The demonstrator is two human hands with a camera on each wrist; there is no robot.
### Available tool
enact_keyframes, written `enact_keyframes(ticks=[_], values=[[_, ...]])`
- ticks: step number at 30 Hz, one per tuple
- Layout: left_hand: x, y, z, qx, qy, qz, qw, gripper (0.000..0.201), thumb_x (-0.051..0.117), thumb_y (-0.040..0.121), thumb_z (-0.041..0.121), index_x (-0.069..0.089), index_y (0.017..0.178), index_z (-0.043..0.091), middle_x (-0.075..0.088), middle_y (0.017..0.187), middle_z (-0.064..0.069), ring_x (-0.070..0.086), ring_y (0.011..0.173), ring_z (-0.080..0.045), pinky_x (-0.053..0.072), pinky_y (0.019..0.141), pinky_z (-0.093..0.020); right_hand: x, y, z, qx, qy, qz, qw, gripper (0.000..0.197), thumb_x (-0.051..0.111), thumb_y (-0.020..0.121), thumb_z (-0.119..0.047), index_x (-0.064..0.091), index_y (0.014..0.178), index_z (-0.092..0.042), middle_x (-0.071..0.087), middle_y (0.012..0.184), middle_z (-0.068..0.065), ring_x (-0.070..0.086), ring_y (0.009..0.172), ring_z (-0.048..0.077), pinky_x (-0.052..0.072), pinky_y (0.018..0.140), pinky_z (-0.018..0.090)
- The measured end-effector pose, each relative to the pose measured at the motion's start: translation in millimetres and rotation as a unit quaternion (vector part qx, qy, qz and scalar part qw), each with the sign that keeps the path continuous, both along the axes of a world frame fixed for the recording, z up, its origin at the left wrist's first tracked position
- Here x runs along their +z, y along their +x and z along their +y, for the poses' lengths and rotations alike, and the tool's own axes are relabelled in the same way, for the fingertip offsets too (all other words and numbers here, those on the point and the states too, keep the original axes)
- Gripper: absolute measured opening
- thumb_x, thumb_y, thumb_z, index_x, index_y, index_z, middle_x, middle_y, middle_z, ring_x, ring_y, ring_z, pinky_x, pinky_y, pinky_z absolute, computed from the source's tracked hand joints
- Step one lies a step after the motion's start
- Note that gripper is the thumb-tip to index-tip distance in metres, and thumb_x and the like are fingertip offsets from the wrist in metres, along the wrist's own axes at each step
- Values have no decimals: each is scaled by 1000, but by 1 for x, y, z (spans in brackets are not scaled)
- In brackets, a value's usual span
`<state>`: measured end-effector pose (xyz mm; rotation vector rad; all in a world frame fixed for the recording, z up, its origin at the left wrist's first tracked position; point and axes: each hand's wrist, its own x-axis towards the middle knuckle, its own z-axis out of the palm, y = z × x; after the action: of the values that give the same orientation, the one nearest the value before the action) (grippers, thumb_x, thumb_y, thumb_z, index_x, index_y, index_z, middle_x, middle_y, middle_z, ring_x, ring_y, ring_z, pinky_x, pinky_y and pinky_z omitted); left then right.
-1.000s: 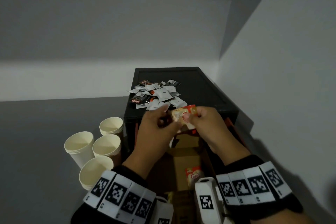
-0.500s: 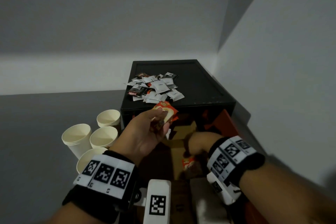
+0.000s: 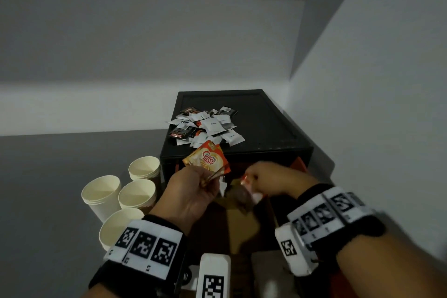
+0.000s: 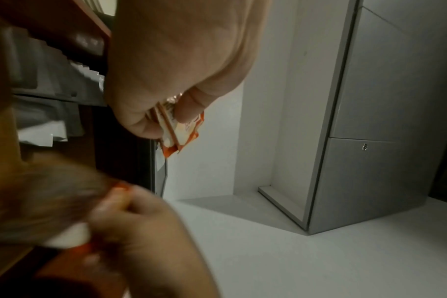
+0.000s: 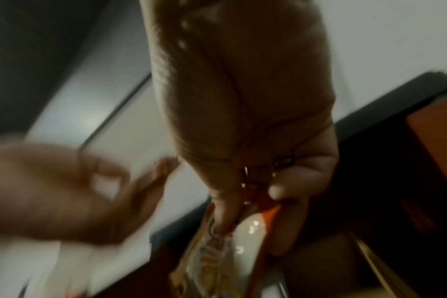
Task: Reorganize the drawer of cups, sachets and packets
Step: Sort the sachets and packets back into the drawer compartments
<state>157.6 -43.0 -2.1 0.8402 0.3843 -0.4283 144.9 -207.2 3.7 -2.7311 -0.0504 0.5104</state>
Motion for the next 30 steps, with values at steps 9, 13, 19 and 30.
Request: enact_keyframes(ticks=[9,13,19,30], values=[[2,-7,-28,-49,85,-54,994,47,28,82,-17,54,113,6,58,105,-18,56,88,-28,46,64,-34,18,-10,11,-171,409,-105,890,16,47,97,-15,58,92,-25,65,97,0,62,92,16,52,81,33],[1,-7,-29,-109,66,-60,990,67,34,59,-10,52,122,2,56,122,-22,53,112,-36,46,82,-41,3,-8,26,-217,381,-102,893,17,46,98,-27,45,114,-20,58,110,5,59,101,21,50,92,43],[2,-6,-31,-114,160,-53,979,26,42,87,-1,54,109,5,60,110,-21,58,101,-35,47,88,-44,-9,-10,36,-268,425,-79,861,48,44,98,-25,24,141,-32,50,127,5,56,104,21,52,88,39],[7,-3,-23,-186,272,-78,941,50,51,85,-10,41,130,8,60,107,-19,61,80,-26,52,45,-29,-14,-15,10,-84,335,-15,938,93,70,72,-6,23,145,-38,26,141,1,47,115,23,54,74,31]])
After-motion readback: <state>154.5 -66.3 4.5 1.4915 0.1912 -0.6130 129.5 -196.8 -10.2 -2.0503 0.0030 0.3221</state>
